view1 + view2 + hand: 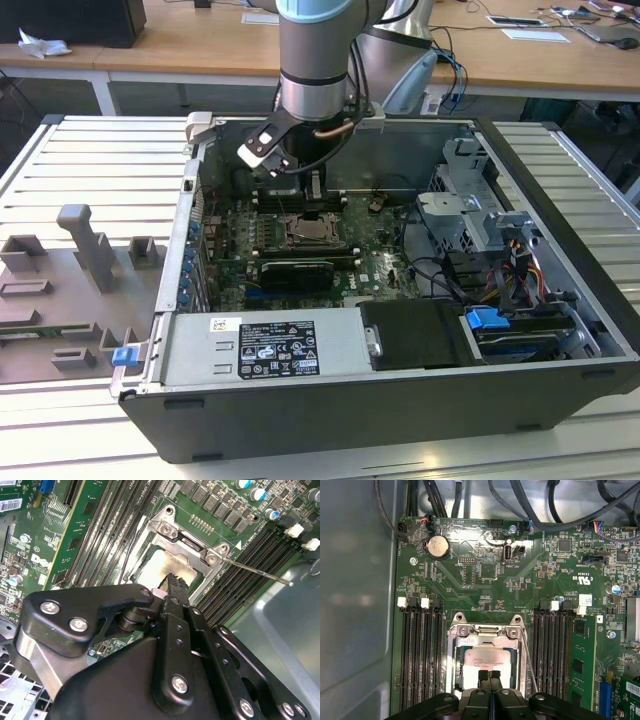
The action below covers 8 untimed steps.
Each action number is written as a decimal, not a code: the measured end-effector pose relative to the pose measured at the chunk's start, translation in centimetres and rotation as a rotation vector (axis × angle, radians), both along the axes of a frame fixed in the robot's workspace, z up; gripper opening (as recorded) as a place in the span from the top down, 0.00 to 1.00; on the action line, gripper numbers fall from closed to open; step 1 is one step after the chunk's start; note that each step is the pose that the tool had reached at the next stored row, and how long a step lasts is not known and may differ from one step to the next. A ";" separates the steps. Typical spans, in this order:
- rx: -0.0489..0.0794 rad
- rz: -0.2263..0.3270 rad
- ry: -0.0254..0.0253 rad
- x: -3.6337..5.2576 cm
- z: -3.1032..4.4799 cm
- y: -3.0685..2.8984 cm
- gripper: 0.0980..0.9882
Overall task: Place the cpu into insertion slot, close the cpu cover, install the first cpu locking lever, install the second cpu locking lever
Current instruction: 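Install the first cpu locking lever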
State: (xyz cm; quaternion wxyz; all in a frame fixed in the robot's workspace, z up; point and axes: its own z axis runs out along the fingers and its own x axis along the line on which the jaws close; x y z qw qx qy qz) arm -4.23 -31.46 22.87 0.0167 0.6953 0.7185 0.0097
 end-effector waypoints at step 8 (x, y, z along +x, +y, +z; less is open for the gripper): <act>-0.001 0.000 0.0001 0.00 0.17 0.00 0.99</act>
